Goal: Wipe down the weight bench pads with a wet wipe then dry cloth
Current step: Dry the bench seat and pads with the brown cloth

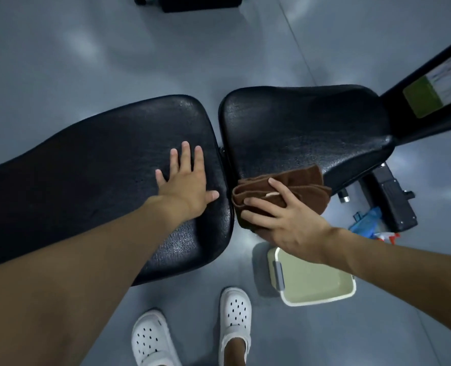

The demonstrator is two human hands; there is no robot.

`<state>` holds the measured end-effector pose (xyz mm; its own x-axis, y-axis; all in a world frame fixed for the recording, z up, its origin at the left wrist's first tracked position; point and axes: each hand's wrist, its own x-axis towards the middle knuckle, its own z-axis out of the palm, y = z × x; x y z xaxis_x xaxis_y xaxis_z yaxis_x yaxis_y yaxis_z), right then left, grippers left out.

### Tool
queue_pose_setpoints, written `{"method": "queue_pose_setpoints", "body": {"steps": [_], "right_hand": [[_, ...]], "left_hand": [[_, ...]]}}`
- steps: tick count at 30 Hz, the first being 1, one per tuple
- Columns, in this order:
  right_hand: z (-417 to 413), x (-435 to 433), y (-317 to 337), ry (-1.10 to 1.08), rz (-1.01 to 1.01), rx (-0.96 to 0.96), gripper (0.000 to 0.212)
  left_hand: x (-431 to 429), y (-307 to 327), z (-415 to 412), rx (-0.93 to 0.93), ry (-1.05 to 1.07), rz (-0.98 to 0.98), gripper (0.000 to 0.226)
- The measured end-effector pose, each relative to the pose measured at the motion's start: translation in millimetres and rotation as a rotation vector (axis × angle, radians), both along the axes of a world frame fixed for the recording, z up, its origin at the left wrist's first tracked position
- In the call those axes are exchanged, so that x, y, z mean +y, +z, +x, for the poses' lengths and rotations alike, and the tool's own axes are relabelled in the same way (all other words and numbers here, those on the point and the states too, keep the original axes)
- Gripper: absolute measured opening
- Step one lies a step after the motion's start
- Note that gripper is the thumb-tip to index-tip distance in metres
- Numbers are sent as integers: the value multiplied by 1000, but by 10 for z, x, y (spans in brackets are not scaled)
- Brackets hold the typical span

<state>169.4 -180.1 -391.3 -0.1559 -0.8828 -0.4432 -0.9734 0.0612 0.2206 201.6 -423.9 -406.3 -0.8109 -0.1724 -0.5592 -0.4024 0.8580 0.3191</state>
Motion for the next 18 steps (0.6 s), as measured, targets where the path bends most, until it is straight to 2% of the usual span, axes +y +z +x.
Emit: {"method": "queue_pose_setpoints", "body": {"steps": [4,7,9,12,13,15,17,18], "right_hand": [[-5,32,49,-28,-34,-22,40],[3,213,94,-110,-143,-89,22],[11,332,97,-240,-266,-115,12],[86,274,191,-514,-505,-196,15],[125,159,247,-553,-599,-227,13],[195,-194,337,-571,-735,-283,22],[284,-611,372,-568,-741,-320,33],[344,-813,367,-553,-658,-326,40]], "left_hand": [[-10,7,9,7,14,-18,101],[-39,21,10,9,13,-9,102],[-69,31,13,8,2,18,103],[-220,63,39,-8,-38,105,105],[-293,95,52,-15,-53,143,104],[-453,155,146,-26,-35,213,101],[-630,147,314,-23,17,213,99],[-726,123,402,-18,35,190,98]]}}
